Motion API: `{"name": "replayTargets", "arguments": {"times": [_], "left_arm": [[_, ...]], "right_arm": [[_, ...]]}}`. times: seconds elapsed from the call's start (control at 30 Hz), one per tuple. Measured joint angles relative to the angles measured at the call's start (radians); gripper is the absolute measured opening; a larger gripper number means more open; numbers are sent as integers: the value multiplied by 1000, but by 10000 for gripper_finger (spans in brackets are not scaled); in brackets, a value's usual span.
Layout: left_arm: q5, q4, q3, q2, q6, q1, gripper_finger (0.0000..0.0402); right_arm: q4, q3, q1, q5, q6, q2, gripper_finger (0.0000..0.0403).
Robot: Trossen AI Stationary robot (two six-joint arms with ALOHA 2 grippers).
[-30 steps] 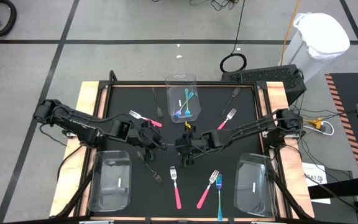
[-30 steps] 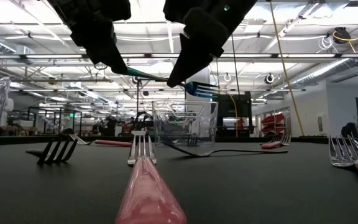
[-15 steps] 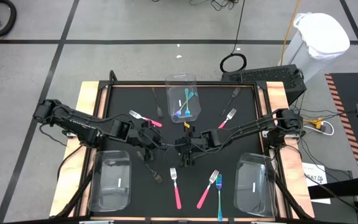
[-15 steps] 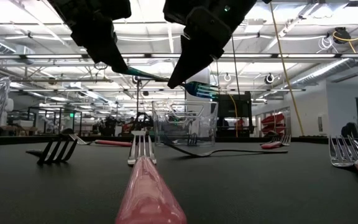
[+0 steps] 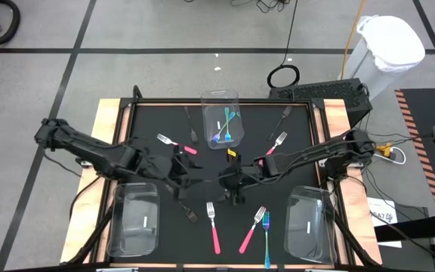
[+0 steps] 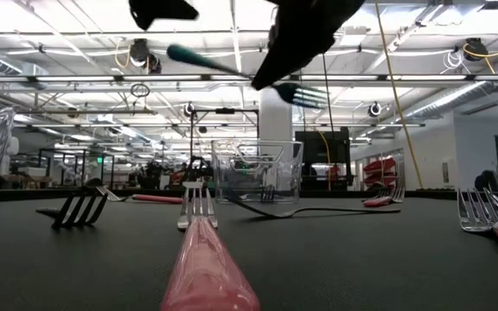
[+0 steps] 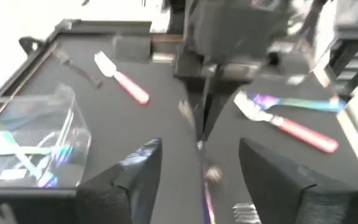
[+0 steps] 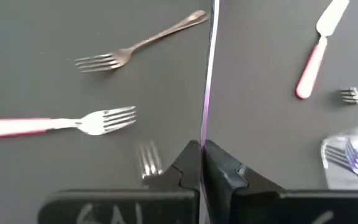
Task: Sort silverware by color (type)
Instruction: Put the blue fork into the top transparent bin
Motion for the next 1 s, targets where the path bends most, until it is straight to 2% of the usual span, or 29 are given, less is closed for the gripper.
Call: {"name": "replayTargets", "arguments": {"times": [0.13,0.3,0.43,0.57,0.77,1.0], "left_arm": [[-53,1,0,-64,-22,-54,225],[-183,1,0,-92,11,-131,226],[-258,35,0,-90,73,-151,226],[-257,132,0,-66,95,-150,226],[-256,377,-1,23,222,-148,226],[-253,633,-1,149,359,-125,226]], "right_arm": [[74,-92,18,-31,-7,-93,1],[219,-261,15,-29,-14,-268,1],[437,-425,6,-36,-39,-422,1],[685,-572,-14,-96,-63,-531,2],[923,-673,-34,-132,-64,-579,3],[1063,-679,-36,-132,-64,-512,3]]}}
